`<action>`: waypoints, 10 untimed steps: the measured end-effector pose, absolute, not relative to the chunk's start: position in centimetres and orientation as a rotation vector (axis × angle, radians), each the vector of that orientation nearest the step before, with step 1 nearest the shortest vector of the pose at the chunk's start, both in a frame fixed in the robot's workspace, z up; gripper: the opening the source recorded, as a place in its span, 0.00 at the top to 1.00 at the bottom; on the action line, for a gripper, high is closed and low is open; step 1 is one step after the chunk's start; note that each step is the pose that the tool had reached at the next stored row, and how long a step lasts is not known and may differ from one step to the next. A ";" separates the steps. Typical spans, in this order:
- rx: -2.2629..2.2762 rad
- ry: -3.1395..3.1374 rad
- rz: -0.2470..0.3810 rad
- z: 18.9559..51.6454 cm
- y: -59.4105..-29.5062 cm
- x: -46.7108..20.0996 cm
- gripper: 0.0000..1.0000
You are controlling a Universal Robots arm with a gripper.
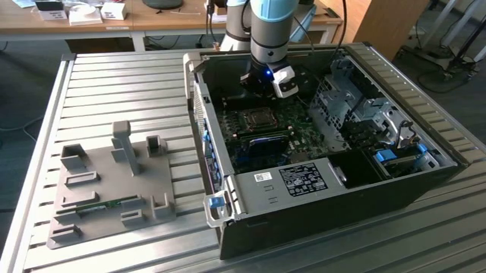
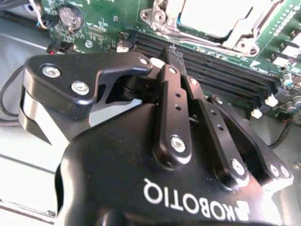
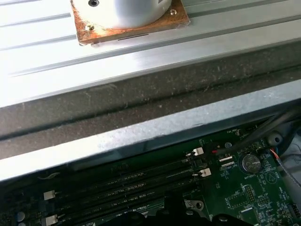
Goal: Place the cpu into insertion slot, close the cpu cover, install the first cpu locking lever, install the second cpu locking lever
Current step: 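Install the first cpu locking lever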
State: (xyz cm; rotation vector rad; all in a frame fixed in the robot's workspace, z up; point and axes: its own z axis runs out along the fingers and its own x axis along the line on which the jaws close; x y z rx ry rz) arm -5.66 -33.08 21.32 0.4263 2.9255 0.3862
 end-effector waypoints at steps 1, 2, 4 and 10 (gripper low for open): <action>0.426 2.926 0.386 21.3 -33.1 -5.7 0.89; 0.426 2.926 0.386 21.3 -33.1 -5.7 0.89; 0.426 2.926 0.386 21.3 -33.1 -5.7 0.89; 0.434 2.959 0.351 21.3 -33.1 -5.6 0.89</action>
